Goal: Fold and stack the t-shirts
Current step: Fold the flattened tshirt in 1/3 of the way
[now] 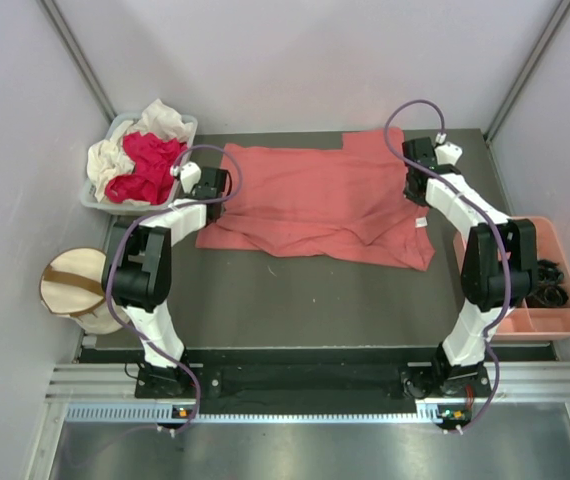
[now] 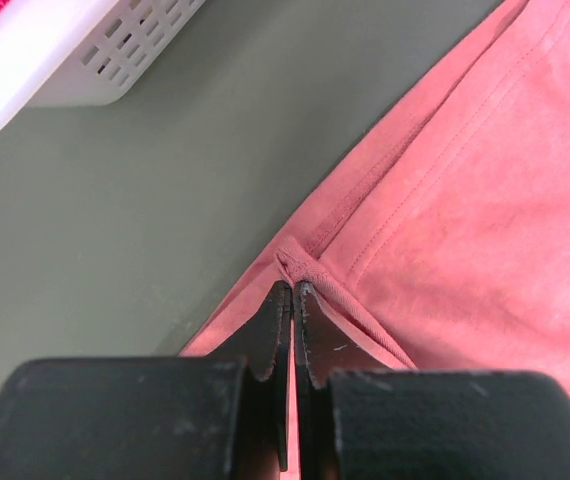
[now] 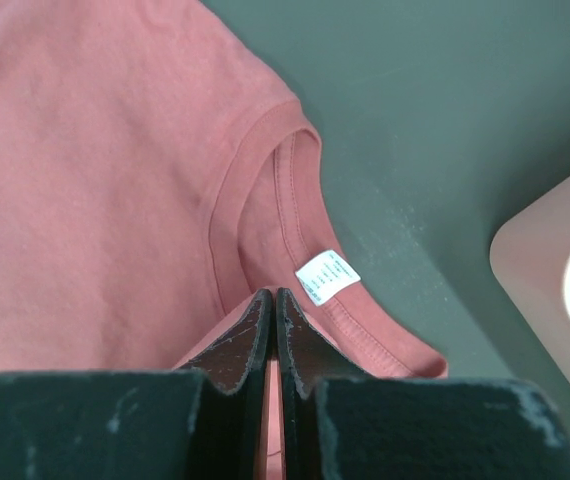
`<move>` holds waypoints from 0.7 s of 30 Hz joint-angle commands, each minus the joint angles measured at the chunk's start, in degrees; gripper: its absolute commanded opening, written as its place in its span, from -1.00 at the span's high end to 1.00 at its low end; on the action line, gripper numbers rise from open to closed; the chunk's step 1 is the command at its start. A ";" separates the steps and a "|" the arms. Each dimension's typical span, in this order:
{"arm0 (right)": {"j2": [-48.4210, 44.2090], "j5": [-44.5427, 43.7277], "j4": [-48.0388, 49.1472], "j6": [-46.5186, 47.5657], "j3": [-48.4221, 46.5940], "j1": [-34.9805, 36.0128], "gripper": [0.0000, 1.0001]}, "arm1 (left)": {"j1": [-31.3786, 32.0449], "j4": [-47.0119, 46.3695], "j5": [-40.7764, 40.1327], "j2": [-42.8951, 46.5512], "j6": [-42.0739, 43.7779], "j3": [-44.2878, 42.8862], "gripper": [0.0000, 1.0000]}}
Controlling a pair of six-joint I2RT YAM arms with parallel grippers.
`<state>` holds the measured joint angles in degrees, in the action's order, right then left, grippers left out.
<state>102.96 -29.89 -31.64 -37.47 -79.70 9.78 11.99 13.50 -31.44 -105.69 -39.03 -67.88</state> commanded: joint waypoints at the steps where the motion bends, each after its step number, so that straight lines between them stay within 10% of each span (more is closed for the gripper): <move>1: 0.23 -1.22 1.05 0.82 -3.35 -1.25 1.00 | -0.74 -1.81 -2.40 -0.04 0.27 -2.52 1.00; 10: 2.07 -0.87 0.88 1.79 -5.29 -2.13 0.96 | -0.83 -1.46 -3.36 -1.36 0.36 -3.84 0.94; 13: 2.07 -2.79 0.96 2.58 -5.82 -2.66 0.66 | -0.83 -0.75 -4.94 -1.45 -0.08 -4.63 0.47; 14: 1.99 -3.41 1.05 3.02 -5.82 -3.01 0.60 | -0.83 -0.75 -5.47 -1.01 -0.17 -4.63 0.03; 21: -0.65 -4.22 1.58 3.99 -4.41 -4.42 0.11 | -0.83 -1.55 -8.37 2.06 -0.70 -4.11 -0.56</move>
<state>105.19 -32.53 -31.35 -34.63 -82.63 6.50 11.51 13.37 -36.36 -106.89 -39.03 -70.63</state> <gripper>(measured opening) 0.411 0.746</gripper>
